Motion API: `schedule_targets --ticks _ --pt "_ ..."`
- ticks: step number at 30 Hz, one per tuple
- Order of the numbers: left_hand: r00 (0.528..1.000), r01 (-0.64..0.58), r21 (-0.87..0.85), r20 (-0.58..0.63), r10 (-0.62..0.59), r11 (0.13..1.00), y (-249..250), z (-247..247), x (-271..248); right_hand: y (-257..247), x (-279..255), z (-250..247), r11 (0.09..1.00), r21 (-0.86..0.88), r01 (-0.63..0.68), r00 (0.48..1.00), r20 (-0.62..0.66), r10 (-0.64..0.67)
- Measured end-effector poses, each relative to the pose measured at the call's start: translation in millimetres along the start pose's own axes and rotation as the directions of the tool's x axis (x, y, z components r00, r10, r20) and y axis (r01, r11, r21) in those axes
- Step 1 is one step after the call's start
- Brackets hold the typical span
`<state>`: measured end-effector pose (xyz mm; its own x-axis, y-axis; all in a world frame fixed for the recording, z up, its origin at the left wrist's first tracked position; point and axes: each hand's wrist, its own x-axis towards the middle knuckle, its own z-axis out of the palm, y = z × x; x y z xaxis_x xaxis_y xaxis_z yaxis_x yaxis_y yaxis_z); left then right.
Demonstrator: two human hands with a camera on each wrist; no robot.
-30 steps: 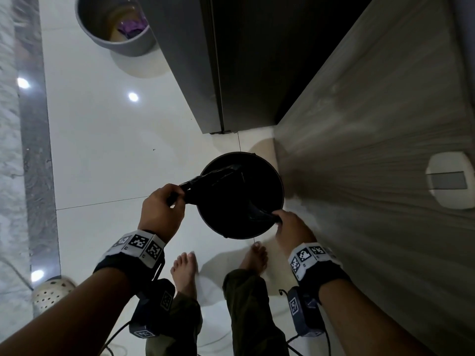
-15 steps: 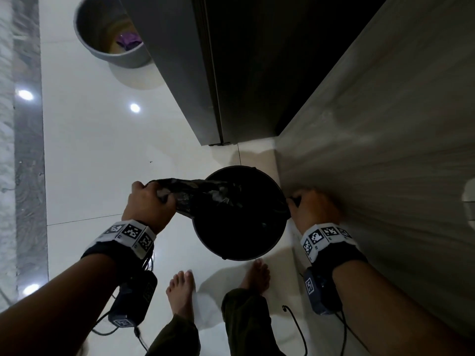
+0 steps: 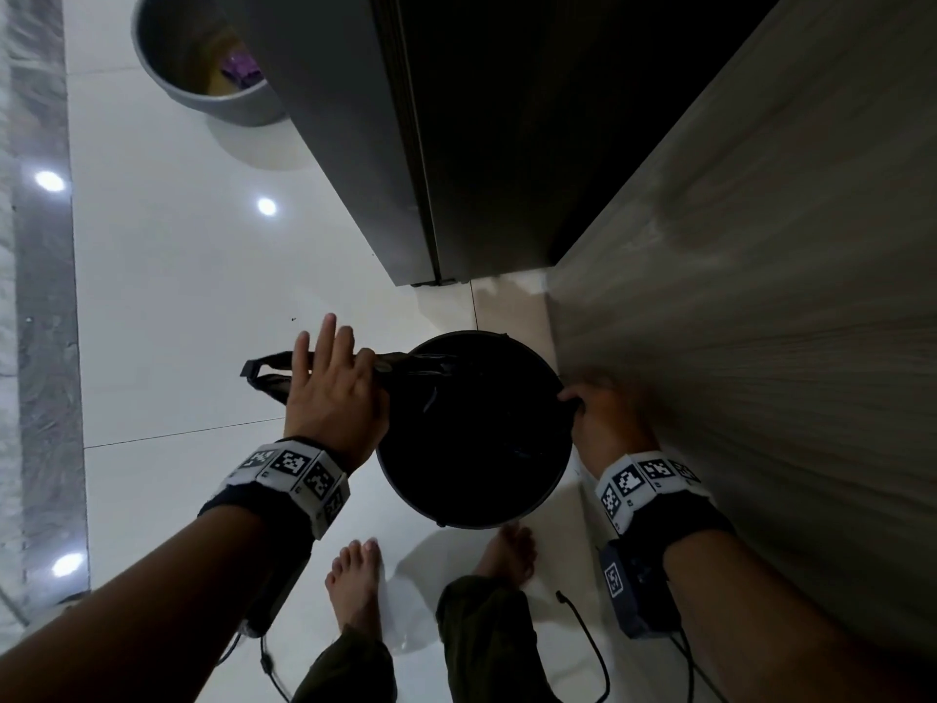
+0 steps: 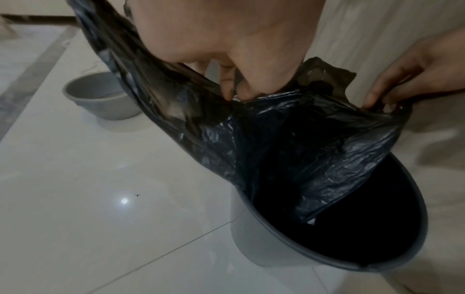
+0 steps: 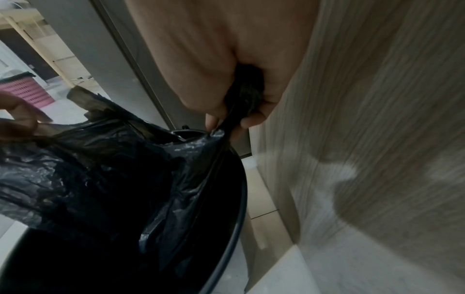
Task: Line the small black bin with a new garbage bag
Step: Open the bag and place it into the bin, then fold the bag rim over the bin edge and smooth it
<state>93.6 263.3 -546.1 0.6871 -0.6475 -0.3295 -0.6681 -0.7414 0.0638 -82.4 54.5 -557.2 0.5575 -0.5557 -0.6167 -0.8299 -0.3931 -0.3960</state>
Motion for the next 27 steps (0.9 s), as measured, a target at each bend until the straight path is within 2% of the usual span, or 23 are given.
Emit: schedule_targets --ticks 5,8,11,15,22,25,27 --pt "0.990 0.089 -0.056 0.116 -0.082 0.995 5 17 8 3 -1 5 0.997 0.076 -0.002 1.000 -0.020 0.003" --pt "0.994 0.100 -0.076 0.053 -0.097 0.992 4 27 8 0 -5 5 0.998 0.052 -0.035 0.998 -0.057 0.038" --pt "0.983 0.179 -0.181 0.000 -0.182 0.967 3 28 11 -4 -6 -2 0.993 -0.040 -0.111 0.993 -0.033 0.110" --pt "0.966 0.218 -0.292 -0.068 -0.248 0.931 -2 27 16 -2 0 -3 0.988 -0.132 -0.079 0.996 -0.049 0.073" --pt "0.982 0.112 -0.303 -0.113 -0.153 0.946 -17 29 22 -2 7 -10 0.977 -0.215 0.004 0.993 -0.110 -0.029" --pt "0.986 0.090 -0.313 -0.104 -0.128 0.945 -20 26 25 1 14 -9 0.987 -0.136 0.090 0.990 -0.098 -0.104" --pt "0.988 0.067 -0.310 -0.112 -0.106 0.948 -23 26 27 4 19 -8 0.990 -0.004 0.141 0.985 -0.098 -0.141"
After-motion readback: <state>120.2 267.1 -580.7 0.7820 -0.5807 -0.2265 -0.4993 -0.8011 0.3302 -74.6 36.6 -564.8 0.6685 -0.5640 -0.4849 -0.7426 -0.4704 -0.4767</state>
